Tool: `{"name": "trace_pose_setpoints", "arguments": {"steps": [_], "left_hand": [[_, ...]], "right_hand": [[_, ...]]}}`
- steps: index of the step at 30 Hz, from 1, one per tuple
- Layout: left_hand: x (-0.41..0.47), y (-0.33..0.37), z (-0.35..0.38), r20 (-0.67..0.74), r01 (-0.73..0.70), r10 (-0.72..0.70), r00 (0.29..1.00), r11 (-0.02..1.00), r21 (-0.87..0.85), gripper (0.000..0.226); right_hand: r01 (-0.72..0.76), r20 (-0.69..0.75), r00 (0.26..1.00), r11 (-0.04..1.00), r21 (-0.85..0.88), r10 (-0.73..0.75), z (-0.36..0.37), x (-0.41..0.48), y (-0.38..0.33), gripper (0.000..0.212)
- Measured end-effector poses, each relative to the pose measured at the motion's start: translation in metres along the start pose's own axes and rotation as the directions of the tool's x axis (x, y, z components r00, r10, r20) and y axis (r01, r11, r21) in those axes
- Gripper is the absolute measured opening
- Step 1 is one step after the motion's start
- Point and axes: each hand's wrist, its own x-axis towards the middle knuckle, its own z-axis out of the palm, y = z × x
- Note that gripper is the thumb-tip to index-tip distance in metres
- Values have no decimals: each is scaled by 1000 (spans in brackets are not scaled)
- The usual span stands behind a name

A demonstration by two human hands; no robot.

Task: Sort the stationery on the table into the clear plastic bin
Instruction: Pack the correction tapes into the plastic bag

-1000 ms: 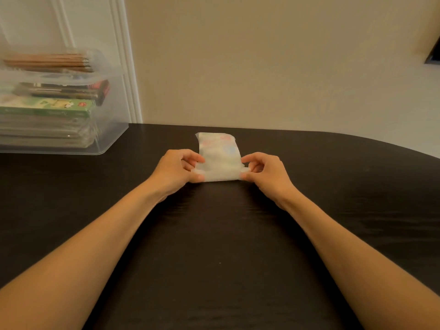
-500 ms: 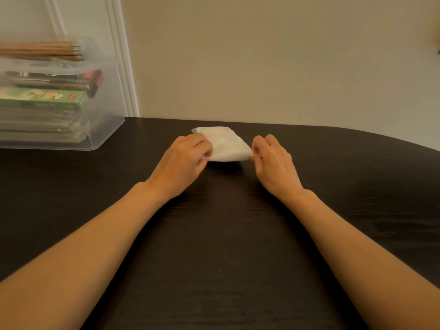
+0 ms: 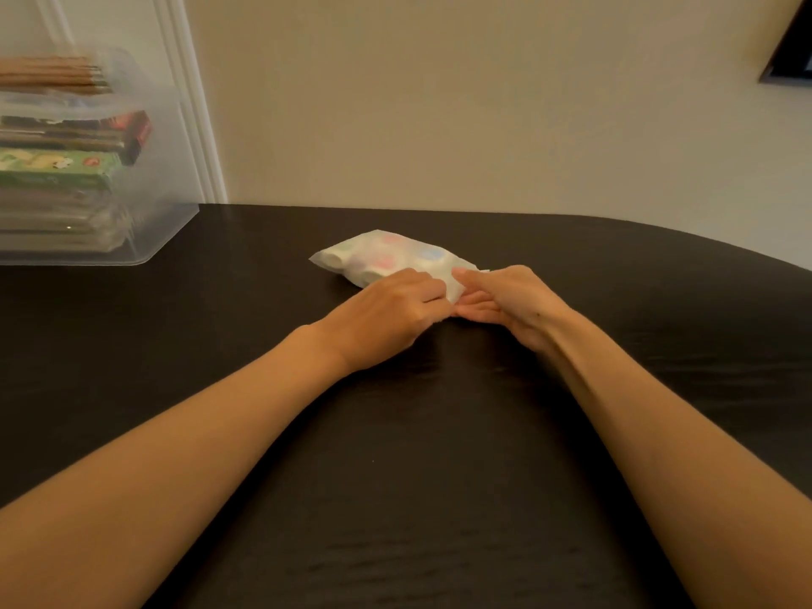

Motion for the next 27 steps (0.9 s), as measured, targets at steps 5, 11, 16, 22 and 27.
{"name": "trace_pose_setpoints", "arguments": {"steps": [5,11,16,22,27], "left_hand": [[-3,10,0,33,46,-43,999,994,-101,15],[-13,29,-14,24,265,-267,963,935,-235,28],[-25,43,-39,-190,611,-673,714,733,-300,32],[-30,42,-45,84,864,-938,335,271,-425,48],[-30,53,-51,314,881,-918,241,70,-469,48]], "right_hand": [[-58,13,998,995,75,57,1,-4,0,23],[-2,-30,1000,965,263,10,6,-19,5,17],[63,-67,997,902,427,-38,2,-34,11,31],[140,-200,978,887,439,-56,4,-39,15,27],[116,-229,973,906,407,-22,10,-47,23,26]]}}
